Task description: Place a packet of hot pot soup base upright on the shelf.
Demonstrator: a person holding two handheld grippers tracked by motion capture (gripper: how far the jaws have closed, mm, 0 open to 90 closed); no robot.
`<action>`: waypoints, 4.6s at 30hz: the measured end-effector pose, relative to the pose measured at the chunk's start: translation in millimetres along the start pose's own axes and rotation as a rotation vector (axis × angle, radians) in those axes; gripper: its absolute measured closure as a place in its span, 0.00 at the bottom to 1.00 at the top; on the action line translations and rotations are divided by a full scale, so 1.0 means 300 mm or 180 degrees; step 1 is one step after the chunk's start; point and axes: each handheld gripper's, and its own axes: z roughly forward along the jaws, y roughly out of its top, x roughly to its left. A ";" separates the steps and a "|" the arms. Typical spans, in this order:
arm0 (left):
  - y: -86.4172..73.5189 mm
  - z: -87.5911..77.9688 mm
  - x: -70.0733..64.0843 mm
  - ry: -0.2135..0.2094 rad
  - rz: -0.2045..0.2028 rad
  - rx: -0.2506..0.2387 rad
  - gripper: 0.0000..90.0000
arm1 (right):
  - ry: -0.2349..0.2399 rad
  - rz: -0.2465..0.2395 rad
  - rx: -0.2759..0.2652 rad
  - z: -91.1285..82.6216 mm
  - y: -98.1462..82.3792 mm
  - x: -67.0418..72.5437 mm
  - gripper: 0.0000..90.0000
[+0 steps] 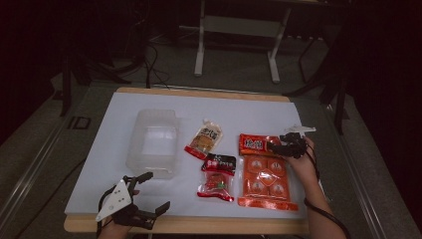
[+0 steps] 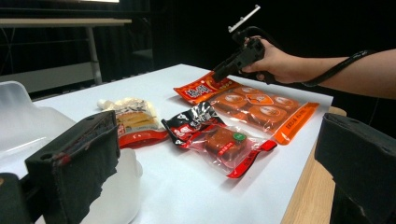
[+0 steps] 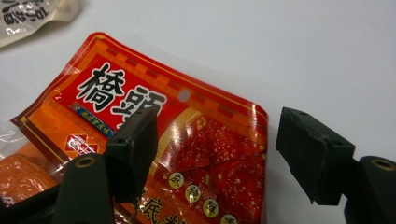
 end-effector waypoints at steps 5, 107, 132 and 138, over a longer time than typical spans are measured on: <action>0.000 0.003 -0.002 -0.0013 0.0004 0.0010 0.00 | 0.0050 0.0022 0.0043 0.013 0.005 -0.004 0.33; 0.012 0.009 -0.010 0.0007 0.0031 0.0085 0.00 | 0.0394 -0.1218 -0.1252 -0.682 0.115 0.425 0.98; 0.141 0.094 0.008 -0.0352 -0.0130 0.0082 0.00 | 0.0707 -0.1362 -0.1665 -0.828 0.242 0.527 0.98; 0.168 0.140 0.031 -0.0405 -0.0168 0.0034 0.01 | 0.0773 -0.1439 -0.1710 -0.841 0.266 0.566 0.98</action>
